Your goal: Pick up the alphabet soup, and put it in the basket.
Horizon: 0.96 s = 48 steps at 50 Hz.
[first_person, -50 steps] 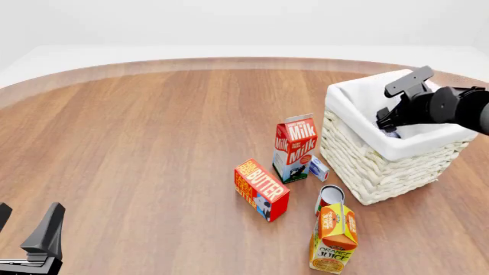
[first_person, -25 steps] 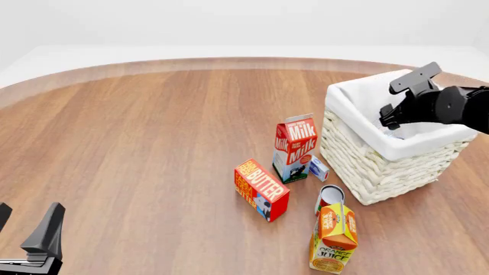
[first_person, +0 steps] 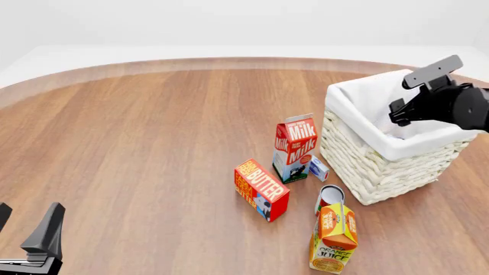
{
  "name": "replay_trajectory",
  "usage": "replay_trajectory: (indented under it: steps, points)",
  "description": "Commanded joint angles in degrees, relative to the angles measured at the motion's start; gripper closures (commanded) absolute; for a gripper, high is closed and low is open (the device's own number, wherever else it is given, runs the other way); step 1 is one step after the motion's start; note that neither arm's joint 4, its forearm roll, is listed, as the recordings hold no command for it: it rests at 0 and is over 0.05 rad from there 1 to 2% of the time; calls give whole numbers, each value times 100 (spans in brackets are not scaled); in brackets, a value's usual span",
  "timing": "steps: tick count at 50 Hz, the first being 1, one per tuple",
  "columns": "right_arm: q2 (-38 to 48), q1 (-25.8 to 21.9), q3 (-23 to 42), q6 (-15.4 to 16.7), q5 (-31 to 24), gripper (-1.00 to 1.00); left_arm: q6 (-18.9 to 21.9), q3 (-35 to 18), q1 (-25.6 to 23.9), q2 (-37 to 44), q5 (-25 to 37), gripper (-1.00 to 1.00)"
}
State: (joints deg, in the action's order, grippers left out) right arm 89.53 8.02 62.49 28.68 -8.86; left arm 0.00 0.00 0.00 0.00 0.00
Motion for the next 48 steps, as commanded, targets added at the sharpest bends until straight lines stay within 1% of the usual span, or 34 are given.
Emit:
replay_trajectory:
  steps: [1,14,21,30,31,37,48]
  points:
    - [-477,-13,-337,-108,120,-100,0,0,0,0,0,-100]
    - [-970,-159,-811,-240,392,-100,0,0,0,0,0,-100]
    - [-1270,-217,-1219,-353,645,-100,0,0,0,0,0,-100]
    - [-1602,-214,-1487,-411,754,-100,0,0,0,0,0,-100]
    - [-1677,-233,-1649,-389,845,-100,0,0,0,0,0,-100]
    - [-1905,-324,-1819,-451,891,-100,0,0,0,0,0,-100]
    - [-2273,-326,-2031,-445,863,-100,0,0,0,0,0,-100]
